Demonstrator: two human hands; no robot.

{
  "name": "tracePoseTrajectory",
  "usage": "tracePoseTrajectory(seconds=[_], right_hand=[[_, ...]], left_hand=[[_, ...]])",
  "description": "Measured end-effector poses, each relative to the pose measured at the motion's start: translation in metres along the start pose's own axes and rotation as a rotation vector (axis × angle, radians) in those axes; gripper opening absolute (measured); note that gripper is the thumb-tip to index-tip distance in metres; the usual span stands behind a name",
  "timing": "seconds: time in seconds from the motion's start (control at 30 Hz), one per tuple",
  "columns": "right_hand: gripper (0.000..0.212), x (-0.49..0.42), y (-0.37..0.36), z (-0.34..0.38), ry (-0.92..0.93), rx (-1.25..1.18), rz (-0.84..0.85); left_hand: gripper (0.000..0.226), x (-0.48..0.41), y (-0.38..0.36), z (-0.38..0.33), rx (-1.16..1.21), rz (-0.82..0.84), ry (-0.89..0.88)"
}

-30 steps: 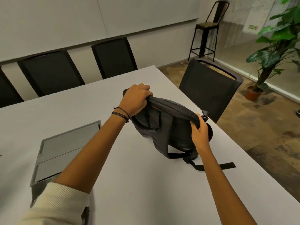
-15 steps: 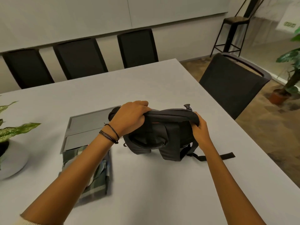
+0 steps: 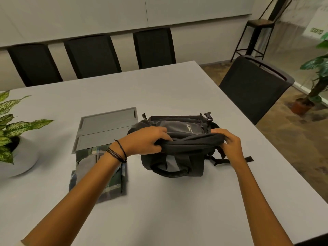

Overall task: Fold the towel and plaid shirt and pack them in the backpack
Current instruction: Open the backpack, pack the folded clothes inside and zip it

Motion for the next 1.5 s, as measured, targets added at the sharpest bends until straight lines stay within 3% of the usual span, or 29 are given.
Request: tracePoseTrajectory(seconds=[0.13,0.27,0.47,0.6,0.83,1.0,1.17,1.37,1.5], right_hand=[[0.037,0.017,0.005,-0.015,0.01,0.023,0.041],[0.068,0.032,0.012,-0.041,0.021,0.151,0.085],[0.08,0.051,0.017,-0.078,-0.018,0.21,0.065],[0.079,0.065,0.019,-0.1,-0.034,0.232,0.049],[0.074,0.089,0.02,-0.125,-0.077,0.294,0.025],[0.071,0.103,0.018,-0.139,-0.153,0.321,0.053],[0.048,0.107,0.016,-0.149,-0.286,0.337,0.073],[0.041,0.098,0.014,-0.151,-0.336,0.266,-0.114],[0.036,0.085,0.005,-0.151,-0.344,0.274,-0.189]], left_hand=[[0.037,0.007,-0.028,-0.01,0.017,0.078,-0.065],[0.03,0.008,-0.064,-0.021,-0.006,0.141,-0.13],[0.018,0.007,-0.109,-0.031,0.006,0.08,-0.213],[0.018,0.003,-0.136,-0.032,-0.004,0.048,-0.283],[0.056,0.0,-0.189,-0.027,0.027,0.144,-0.319],[0.05,-0.001,-0.229,-0.02,0.015,0.216,-0.363],[0.05,-0.007,-0.249,-0.021,-0.015,0.245,-0.33],[0.048,-0.011,-0.253,-0.024,0.029,0.268,-0.304],[0.04,-0.021,-0.235,-0.018,0.173,0.158,-0.264]])
Point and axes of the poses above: each hand's wrist, its own x-axis away from the middle knuckle, its own y-axis out of the back of the hand, z = x × y, the point moved 5 cm from there along -x, towards the middle knuckle, and after that the axes turned 15 degrees about -y, right-handed, at the moved point
